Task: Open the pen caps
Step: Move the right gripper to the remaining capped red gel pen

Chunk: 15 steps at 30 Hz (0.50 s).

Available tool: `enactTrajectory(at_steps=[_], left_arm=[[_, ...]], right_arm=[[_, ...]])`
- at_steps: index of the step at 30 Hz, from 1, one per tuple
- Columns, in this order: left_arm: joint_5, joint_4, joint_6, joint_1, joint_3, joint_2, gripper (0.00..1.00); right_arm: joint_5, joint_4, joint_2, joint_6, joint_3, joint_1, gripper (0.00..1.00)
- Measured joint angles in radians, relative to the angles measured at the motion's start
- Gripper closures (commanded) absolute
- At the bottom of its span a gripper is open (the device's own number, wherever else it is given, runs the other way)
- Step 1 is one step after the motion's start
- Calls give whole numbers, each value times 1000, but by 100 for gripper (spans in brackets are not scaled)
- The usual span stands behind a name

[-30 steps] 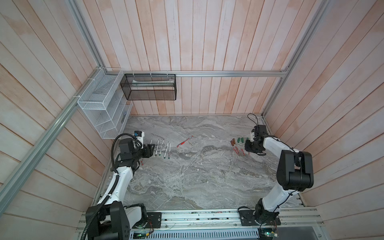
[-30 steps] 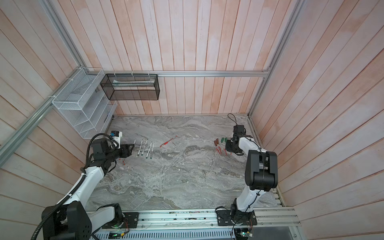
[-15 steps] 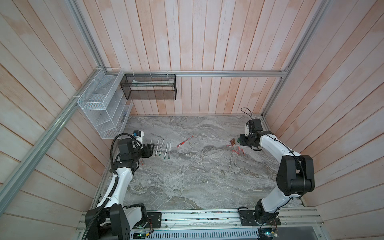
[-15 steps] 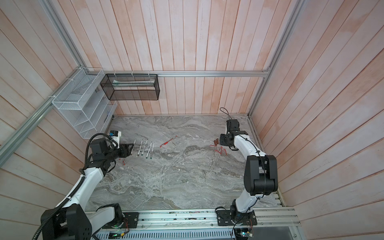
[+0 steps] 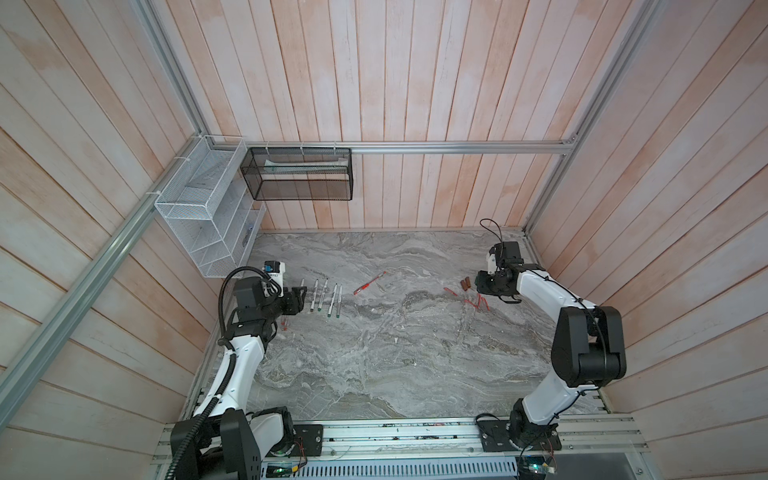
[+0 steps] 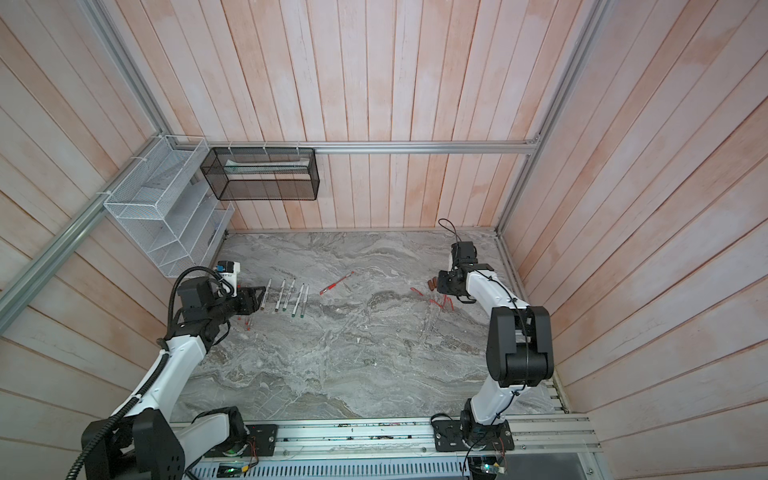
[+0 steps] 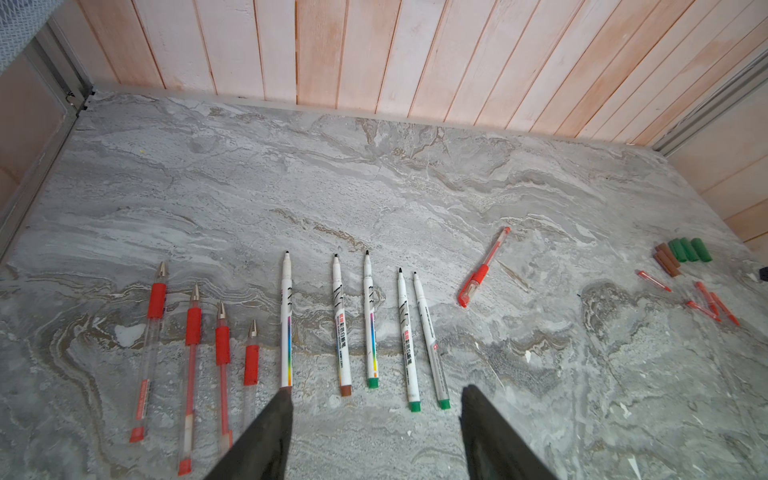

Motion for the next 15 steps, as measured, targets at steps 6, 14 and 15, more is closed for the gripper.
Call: enactTrajectory(at_steps=[6,14,15], left_arm=[[2,2,0,0,0,0,34],[1,2,0,4,0,-2,34],[1,2,0,4,0,-4,34]], right_arm=[[-48,32,143,34,165,137,81],[-152,92,470,126,561,350,93],[-166,95,518,135,623,369,96]])
